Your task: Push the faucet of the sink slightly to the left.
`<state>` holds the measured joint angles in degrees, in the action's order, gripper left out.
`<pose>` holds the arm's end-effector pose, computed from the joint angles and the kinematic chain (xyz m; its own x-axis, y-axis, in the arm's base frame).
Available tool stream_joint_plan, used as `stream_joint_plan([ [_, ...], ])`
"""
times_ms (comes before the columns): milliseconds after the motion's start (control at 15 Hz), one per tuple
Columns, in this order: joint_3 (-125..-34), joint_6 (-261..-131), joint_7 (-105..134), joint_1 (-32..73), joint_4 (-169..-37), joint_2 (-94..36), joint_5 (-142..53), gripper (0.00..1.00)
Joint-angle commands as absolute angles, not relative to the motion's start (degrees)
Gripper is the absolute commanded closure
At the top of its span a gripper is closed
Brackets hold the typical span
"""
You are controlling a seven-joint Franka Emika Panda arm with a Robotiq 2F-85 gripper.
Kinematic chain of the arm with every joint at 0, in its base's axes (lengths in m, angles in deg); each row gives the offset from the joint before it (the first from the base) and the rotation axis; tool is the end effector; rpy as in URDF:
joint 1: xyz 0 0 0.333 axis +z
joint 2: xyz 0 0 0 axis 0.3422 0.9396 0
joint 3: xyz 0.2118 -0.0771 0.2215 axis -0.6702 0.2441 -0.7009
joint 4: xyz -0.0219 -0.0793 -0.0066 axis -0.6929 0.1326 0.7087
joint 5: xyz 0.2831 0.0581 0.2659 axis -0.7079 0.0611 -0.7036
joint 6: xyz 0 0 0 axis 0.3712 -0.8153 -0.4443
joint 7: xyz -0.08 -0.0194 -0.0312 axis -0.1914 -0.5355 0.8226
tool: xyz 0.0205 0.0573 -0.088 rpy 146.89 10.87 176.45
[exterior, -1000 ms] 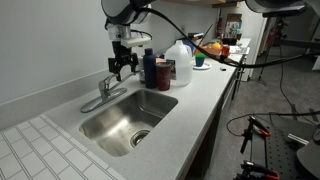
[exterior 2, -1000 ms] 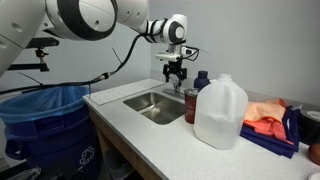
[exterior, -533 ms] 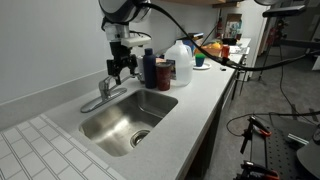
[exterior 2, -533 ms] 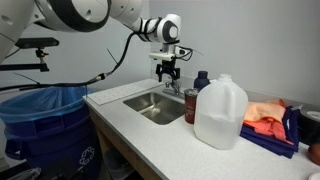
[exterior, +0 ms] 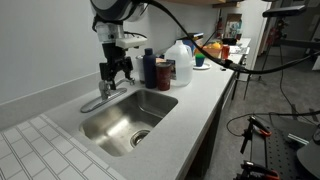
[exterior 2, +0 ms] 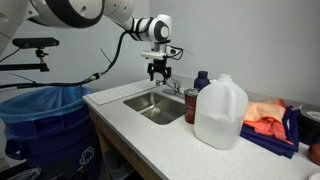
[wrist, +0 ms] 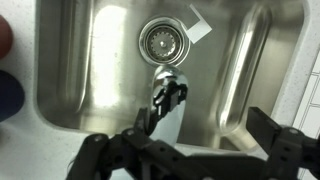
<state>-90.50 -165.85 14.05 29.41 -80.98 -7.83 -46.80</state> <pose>0.7065 0.1839 0.3831 0.9825 0.1743 -0.0659 0.1702 -0.9834 -0.0628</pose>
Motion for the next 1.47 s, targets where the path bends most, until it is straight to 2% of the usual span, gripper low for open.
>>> stream_joint_plan([
  [0,-91.11,-165.58,14.55,29.8,-83.5,-10.48,-49.26,0.0],
  [600,-89.52,-164.33,13.19,29.94,-83.46,-12.04,-47.18,0.0],
  [1000,-87.74,-163.42,14.03,28.64,-86.38,-19.09,-46.06,0.0],
  [1400,-87.44,-169.64,13.5,27.08,-95.47,-29.19,-48.03,0.0],
])
